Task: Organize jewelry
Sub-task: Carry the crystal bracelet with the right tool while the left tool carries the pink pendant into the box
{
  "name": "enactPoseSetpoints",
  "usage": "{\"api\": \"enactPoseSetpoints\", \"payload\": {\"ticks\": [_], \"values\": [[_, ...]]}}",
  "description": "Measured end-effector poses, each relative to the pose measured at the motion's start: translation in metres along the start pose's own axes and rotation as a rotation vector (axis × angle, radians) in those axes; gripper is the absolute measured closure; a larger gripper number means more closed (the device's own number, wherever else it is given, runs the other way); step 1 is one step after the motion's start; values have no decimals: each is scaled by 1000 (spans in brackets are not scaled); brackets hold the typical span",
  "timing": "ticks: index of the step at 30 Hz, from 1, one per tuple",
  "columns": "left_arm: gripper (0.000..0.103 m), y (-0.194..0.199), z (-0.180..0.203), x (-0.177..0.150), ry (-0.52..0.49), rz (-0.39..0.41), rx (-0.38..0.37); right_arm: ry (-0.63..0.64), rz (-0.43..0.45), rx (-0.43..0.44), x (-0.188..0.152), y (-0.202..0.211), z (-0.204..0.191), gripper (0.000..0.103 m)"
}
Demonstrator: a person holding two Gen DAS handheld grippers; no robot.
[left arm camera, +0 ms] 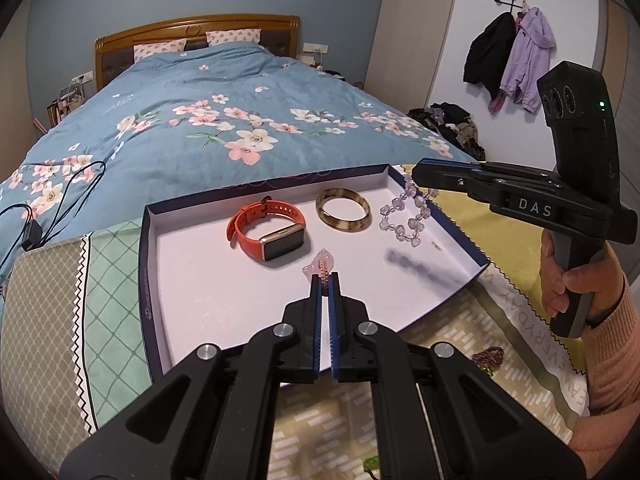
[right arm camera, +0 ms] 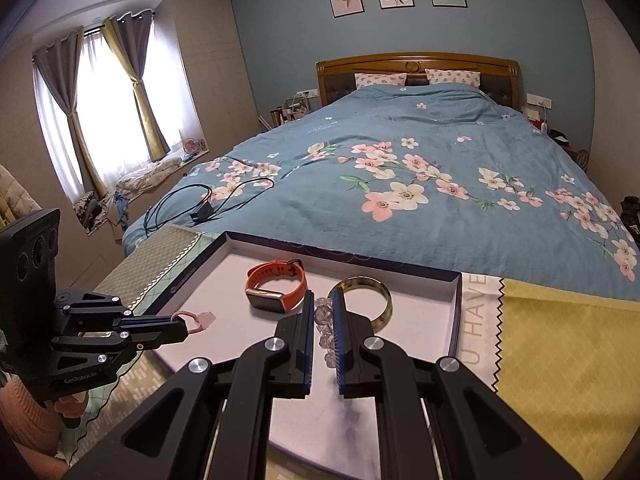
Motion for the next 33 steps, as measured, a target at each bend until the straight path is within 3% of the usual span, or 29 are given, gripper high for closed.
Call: {"api": "enactPoseSetpoints", "payload": {"ticks": [18, 33], "values": [[100, -38, -14, 8, 12, -84, 5, 13, -35, -35, -2, -26, -3, 96], [99, -72, -39, 9, 76, -162, 0, 53, -98, 0, -15, -54, -26, 96]]}}
Point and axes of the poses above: each gripper's, at about its wrist camera, not at the fingertips, and y roughly against the way its jaws point, z to its right, x to its top, the point moved 4 cm from there along -y, roughly the way its jaws point, and after that the axes turned 7 degrees about -x, right-handed, at the moved point
